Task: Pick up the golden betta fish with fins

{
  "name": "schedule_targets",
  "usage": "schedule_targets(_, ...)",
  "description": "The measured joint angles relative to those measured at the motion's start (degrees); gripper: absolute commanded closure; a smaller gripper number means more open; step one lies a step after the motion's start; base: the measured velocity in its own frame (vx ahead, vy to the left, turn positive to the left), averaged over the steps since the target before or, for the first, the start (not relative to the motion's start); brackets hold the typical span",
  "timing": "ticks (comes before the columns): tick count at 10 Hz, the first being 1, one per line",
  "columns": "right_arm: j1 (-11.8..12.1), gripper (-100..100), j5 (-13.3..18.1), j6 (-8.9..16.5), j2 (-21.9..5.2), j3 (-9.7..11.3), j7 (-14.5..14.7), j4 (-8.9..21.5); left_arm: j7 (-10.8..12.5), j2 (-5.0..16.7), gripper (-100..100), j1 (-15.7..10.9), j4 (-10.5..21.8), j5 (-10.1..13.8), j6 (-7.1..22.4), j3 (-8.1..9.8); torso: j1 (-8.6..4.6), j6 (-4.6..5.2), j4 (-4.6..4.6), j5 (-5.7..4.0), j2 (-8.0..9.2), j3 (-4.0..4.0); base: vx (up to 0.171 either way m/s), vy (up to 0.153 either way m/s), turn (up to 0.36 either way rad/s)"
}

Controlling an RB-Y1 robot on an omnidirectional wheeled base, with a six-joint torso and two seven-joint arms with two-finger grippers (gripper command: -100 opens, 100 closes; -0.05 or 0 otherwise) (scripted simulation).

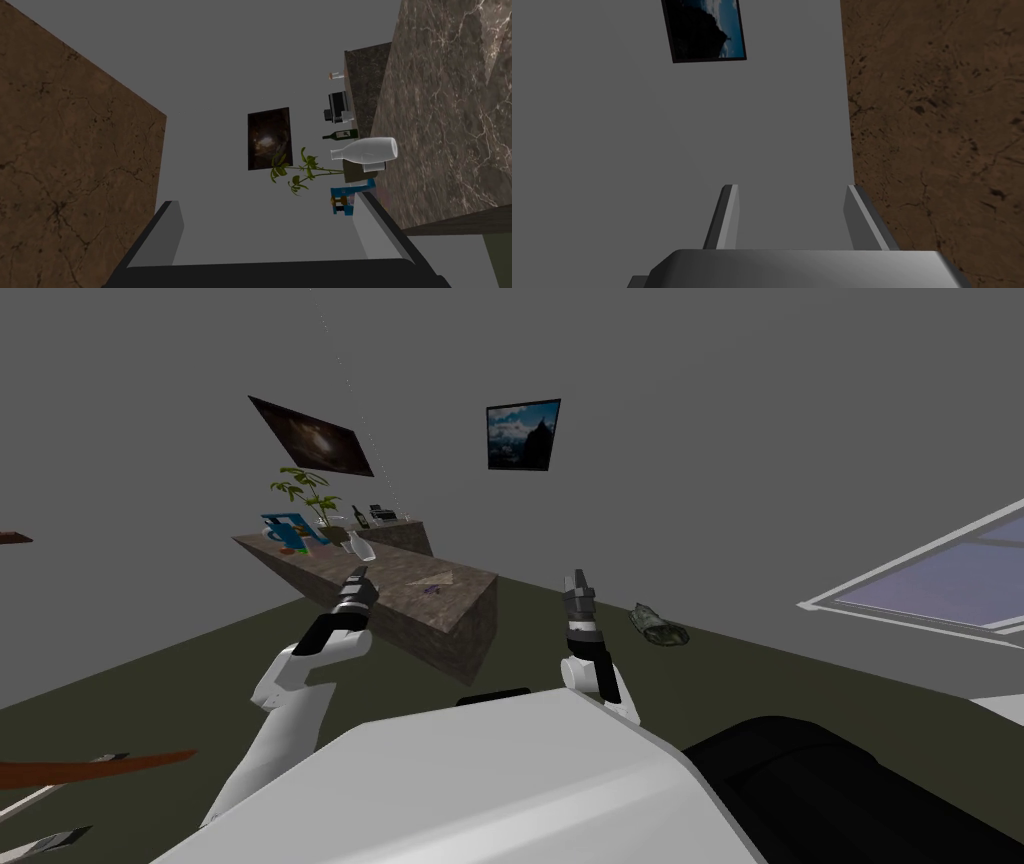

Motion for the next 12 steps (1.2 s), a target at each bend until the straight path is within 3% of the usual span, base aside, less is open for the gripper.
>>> schedule_targets(4,0.00,0,0.00,0.00,0.00,0.00,0.00,0.00,-0.50,1.53,-100,-3.96,4.47,0.88,6.27,1.91,0.01,0.00,-0.02,0.00,-0.09,-0.05,0.029,-0.078,0.018)
schedule_targets(6,0.00,0,0.00,0.00,-0.01,0.00,0.00,0.00,-0.61,1.75,-100,-4.48,4.84,1.10,9.19,2.37,0.17,-0.01,-0.01,0.03,-0.03,-0.02,0.023,-0.041,0.008)
schedule_targets(12,0.00,0,0.00,0.00,0.00,0.00,0.00,0.00,-0.86,3.37,-100,-8.91,9.91,2.30,17.96,4.34,0.14,0.00,-0.03,0.03,-0.13,-0.07,0.042,-0.058,0.008)
